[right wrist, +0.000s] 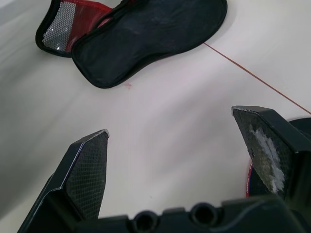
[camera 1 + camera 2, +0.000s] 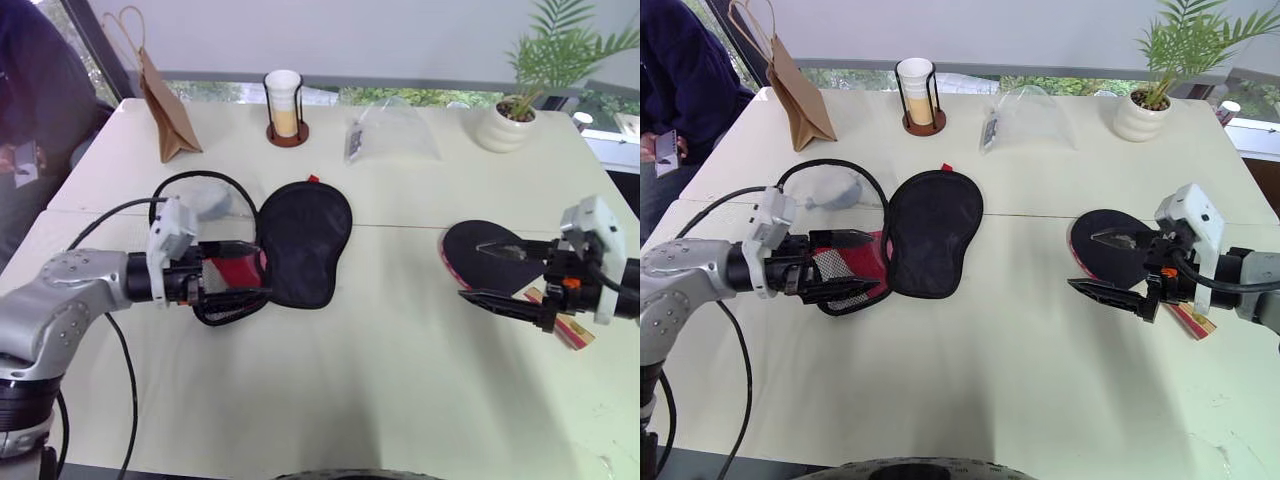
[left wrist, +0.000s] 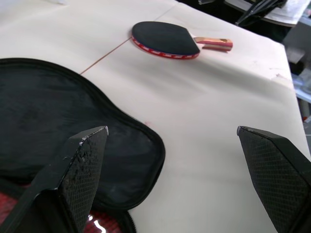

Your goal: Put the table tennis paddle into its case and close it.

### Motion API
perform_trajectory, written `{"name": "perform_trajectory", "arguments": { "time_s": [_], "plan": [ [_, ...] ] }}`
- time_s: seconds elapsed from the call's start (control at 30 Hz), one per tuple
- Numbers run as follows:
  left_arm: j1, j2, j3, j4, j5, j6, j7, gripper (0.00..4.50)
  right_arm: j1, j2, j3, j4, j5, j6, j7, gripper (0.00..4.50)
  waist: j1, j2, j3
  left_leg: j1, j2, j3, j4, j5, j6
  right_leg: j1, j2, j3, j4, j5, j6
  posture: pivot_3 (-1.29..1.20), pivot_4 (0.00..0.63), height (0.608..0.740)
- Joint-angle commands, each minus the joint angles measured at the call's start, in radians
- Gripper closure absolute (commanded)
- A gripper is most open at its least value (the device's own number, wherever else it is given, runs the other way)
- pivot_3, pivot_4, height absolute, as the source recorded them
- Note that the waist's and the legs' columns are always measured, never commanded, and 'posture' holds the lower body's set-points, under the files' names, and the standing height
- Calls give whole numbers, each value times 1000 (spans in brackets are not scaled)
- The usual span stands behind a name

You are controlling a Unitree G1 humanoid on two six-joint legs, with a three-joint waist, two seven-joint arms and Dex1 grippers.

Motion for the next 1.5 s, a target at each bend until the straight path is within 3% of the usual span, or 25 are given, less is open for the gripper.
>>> {"name": "perform_trajectory", "arguments": {
  "time_s": [0.03,1.1,1.33,1.5],
  "plan": [
    [16,2,21,-35,0,-25,-4,66,-17,-15,-9,-14,7,-11,12,41,0,0,0,0,0,0,0,0,0,0,0,0,0,0,0,0,150,740],
    [41,6,52,-65,-31,-5,48,66,-99,28,97,28,0,-14,-32,41,-1,0,0,0,0,0,0,0,0,0,0,0,0,0,0,0,150,740],
    [29,2,59,-14,5,-30,65,66,-369,230,417,31,-62,169,-316,41,-17,0,0,0,1,0,0,0,0,-2,1,0,1,0,0,0,150,740],
    [24,17,61,10,33,-47,45,66,-477,409,618,120,-172,222,-453,41,-22,-1,-1,-8,0,0,3,2,-3,-8,0,0,2,0,0,0,150,740]
  ]
}}
